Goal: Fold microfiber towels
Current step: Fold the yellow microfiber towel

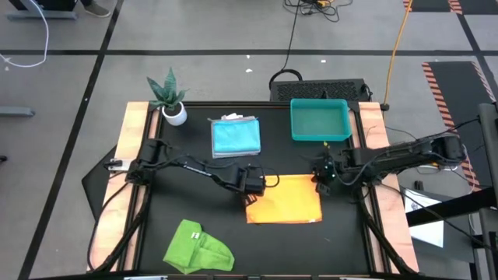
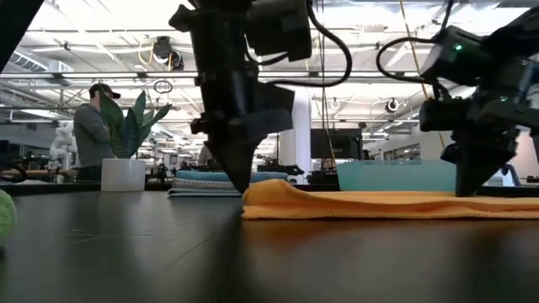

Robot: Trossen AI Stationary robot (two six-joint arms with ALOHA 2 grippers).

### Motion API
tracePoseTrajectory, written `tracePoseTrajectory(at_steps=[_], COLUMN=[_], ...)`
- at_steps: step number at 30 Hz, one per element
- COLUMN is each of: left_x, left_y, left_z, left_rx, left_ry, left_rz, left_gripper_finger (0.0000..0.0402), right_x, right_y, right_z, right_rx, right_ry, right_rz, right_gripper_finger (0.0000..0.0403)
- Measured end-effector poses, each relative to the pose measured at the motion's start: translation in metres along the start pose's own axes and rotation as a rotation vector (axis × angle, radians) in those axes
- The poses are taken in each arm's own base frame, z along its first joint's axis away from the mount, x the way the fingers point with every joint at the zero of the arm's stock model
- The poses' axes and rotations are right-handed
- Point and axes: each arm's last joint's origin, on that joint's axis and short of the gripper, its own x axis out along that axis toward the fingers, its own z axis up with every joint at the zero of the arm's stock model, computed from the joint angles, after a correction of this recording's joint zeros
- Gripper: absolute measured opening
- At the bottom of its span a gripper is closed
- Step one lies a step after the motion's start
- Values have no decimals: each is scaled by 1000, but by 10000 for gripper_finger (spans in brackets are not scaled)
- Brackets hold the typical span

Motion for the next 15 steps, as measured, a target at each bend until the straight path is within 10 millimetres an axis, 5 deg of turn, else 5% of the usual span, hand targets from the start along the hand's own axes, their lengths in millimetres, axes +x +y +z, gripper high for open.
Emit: tracePoseTrajectory(at_steps=[8, 15], left_x=[-33, -77], left_y=[15, 1], left_z=[11, 25], left_rx=[-47, 125], left_ry=[-146, -337], left_rz=[41, -270], left_gripper_finger=[1, 1], right_x=[-23, -38], right_y=[4, 35], right_z=[32, 30], right_rx=[-79, -69], right_ry=[-57, 69], right_rz=[-4, 118], right_gripper_finger=[0, 0])
